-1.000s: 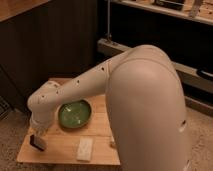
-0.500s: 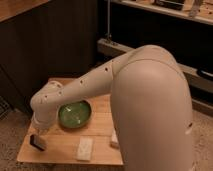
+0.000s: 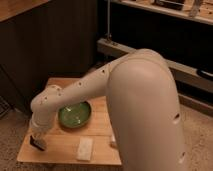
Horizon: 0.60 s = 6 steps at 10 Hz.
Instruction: Knock the eraser over
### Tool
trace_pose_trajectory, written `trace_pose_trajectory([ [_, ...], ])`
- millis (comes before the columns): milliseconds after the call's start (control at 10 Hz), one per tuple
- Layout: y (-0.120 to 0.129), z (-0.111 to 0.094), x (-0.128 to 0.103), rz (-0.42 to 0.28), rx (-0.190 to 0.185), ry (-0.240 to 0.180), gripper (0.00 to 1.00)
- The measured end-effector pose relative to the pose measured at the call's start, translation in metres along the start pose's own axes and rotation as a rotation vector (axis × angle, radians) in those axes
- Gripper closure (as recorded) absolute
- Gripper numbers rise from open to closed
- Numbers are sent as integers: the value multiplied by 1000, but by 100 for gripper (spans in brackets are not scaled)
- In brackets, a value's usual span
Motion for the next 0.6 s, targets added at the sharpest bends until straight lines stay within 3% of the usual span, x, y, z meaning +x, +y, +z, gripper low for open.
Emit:
trace_pose_trajectory([
  [500,14,33,10,-9,-89,37,80],
  [600,19,43,14,-21,-102,46,76],
])
